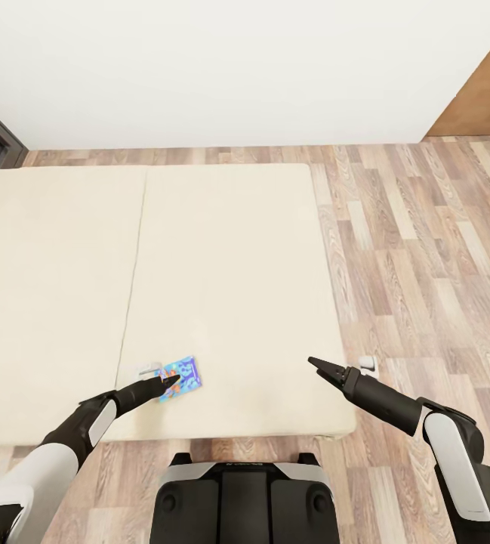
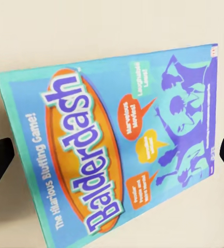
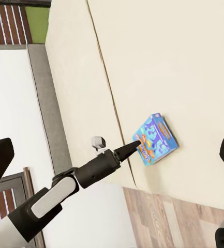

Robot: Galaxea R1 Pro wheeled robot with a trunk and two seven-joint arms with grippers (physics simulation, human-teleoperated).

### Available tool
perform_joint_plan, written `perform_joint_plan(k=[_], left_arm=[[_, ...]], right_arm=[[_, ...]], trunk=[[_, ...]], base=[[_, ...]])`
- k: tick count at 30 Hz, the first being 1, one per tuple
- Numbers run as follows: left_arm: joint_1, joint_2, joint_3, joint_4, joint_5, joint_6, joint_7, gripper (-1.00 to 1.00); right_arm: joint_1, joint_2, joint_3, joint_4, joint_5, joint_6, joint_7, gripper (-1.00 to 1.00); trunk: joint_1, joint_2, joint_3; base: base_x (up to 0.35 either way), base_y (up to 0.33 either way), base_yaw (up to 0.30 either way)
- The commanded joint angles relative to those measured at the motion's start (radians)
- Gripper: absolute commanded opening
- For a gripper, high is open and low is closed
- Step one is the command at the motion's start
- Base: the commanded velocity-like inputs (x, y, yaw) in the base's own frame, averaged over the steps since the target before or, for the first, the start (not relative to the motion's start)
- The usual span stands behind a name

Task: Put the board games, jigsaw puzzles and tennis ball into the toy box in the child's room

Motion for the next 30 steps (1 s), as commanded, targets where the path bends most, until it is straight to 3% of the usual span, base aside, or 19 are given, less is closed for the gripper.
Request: perform_joint_plan(k=[1, 30], left_arm=[[0.000, 0.000, 0.004, -0.001, 0.008, 0.010, -0.004, 1.00], [0.000, -0.001, -0.001, -0.002, 0.008, 0.010, -0.003, 1.00]], right_arm=[[-0.001, 0.000, -0.001, 0.000, 0.006, 0.005, 0.007, 1.00], [-0.001, 0.000, -0.001, 0.000, 0.006, 0.003, 0.006, 1.00]], trunk=[[0.001, -0.001, -0.001], [0.001, -0.001, -0.001]], base=[[0.009, -0.019, 0.000], [0.001, -0.171, -0.005]])
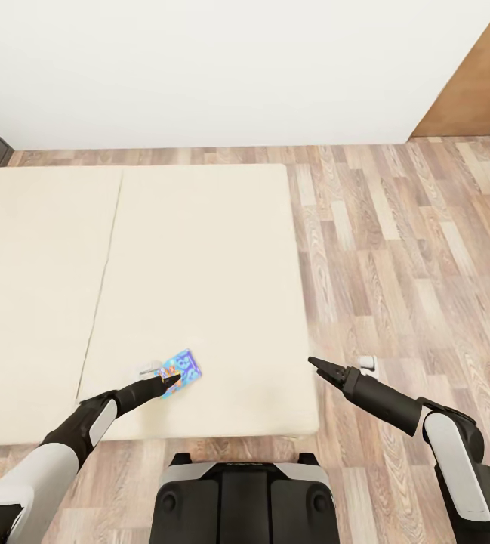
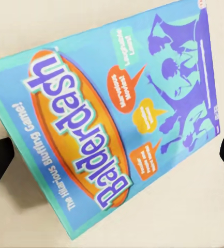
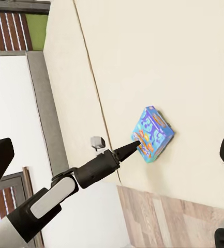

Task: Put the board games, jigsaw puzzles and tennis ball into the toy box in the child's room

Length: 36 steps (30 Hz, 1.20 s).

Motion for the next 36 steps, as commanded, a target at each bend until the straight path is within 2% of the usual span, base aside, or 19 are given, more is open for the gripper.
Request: perform_joint_plan(k=[1, 21, 36], left_arm=[[0.000, 0.000, 0.004, 0.000, 0.008, 0.010, -0.004, 1.00], [0.000, 0.000, 0.004, 0.000, 0.008, 0.010, -0.004, 1.00], [0.000, 0.001, 0.004, 0.000, 0.008, 0.010, -0.004, 1.00]], right_arm=[[-0.001, 0.000, -0.001, 0.000, 0.005, 0.005, 0.007, 1.00], [-0.001, 0.001, -0.001, 0.000, 0.006, 0.005, 0.007, 1.00], [-0.001, 0.001, -0.001, 0.000, 0.006, 0.005, 0.007, 1.00]], trunk=[[0.001, -0.001, -0.001], [0.001, -0.001, 0.003], [0.001, -0.001, 0.003]], base=[[0.000, -0.099, -0.061], [0.000, -0.177, -0.039], [0.000, -0.018, -0.022]])
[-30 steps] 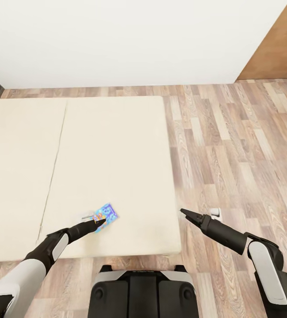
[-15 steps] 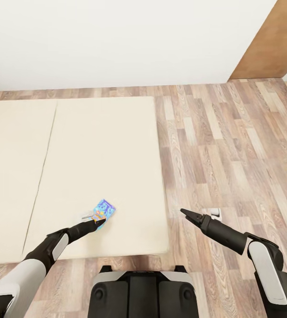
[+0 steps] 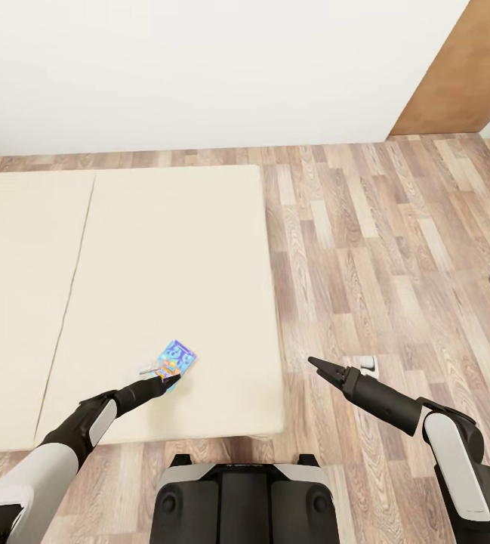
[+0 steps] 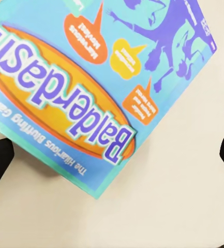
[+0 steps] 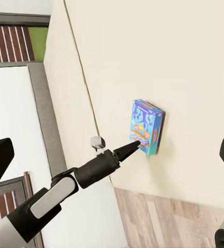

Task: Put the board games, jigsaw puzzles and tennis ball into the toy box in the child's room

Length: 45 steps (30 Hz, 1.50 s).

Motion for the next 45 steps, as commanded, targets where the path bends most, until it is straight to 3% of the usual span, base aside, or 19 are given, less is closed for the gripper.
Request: perform_joint_plan(k=[1, 26, 33, 39, 45], left_arm=[[0.000, 0.000, 0.004, 0.000, 0.008, 0.010, -0.004, 1.00], [0.000, 0.000, 0.006, -0.001, 0.008, 0.011, -0.005, 1.00], [0.000, 0.006, 0.008, -0.039, 0.008, 0.020, -0.009, 1.00], [0.000, 0.016, 0.009, -0.073, 0.002, 0.100, -0.045, 1.00], [0.000, 0.077, 0.009, -0.184, -0.001, 0.293, -0.053, 1.00]], right_arm=[[-0.001, 0.000, -0.001, 0.000, 0.006, 0.005, 0.007, 1.00], [-0.001, 0.000, -0.001, 0.000, 0.006, 0.003, 0.005, 1.00], [-0.001, 0.000, -0.002, 0.000, 0.007, 0.003, 0.004, 1.00], [-0.001, 0.000, 0.000, 0.001, 0.008, 0.003, 0.002, 1.00], [-0.001, 0.000, -0.001, 0.003, 0.008, 0.003, -0.029, 1.00]], trunk=[[0.001, -0.001, -0.001], [0.001, -0.001, -0.001], [0.001, -0.001, -0.001], [0.001, -0.001, -0.001], [0.001, -0.001, -0.001]], base=[[0.000, 0.000, -0.011], [0.000, -0.043, -0.001], [0.000, -0.001, 0.000], [0.000, 0.000, 0.000], [0.000, 0.000, 0.000]])
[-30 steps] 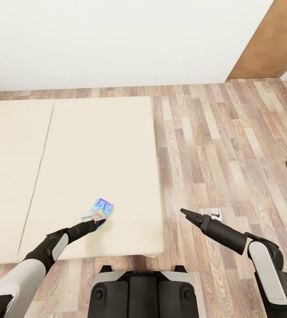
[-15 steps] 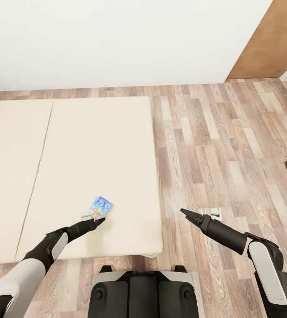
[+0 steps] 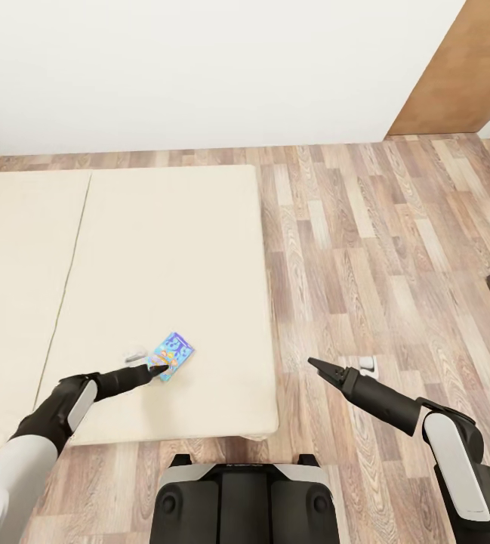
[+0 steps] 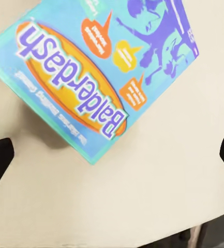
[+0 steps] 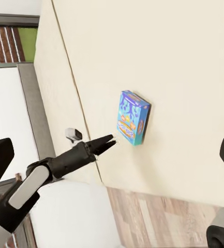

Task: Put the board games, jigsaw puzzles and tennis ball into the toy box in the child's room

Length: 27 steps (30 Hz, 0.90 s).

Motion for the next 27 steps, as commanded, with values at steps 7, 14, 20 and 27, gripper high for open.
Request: perform_joint_plan(k=[7, 14, 20, 27], left_arm=[[-0.001, 0.044, 0.003, -0.099, 0.002, 0.125, 0.002, 1.00], [-0.030, 0.057, 0.002, -0.144, -0.003, 0.191, 0.013, 1.00], [-0.061, 0.058, 0.003, -0.149, -0.009, 0.197, 0.040, 1.00], [-0.085, 0.052, 0.003, -0.151, -0.010, 0.186, 0.127, 1.00]], right_arm=[[0.000, 0.001, 0.001, 0.000, 0.005, 0.005, -0.032, 1.00], [0.000, 0.002, 0.003, 0.000, 0.005, 0.005, -0.069, 1.00], [0.000, 0.002, 0.003, -0.001, 0.006, 0.004, -0.081, 1.00], [0.000, 0.002, 0.003, -0.001, 0.006, 0.003, -0.085, 1.00]], trunk=[[0.001, -0.001, -0.001], [0.001, -0.001, -0.001], [0.001, -0.001, -0.001], [0.001, -0.001, -0.001]], base=[[0.000, 0.000, 0.000], [0.000, 0.000, 0.000], [0.000, 0.000, 0.000], [0.000, 0.000, 0.000]])
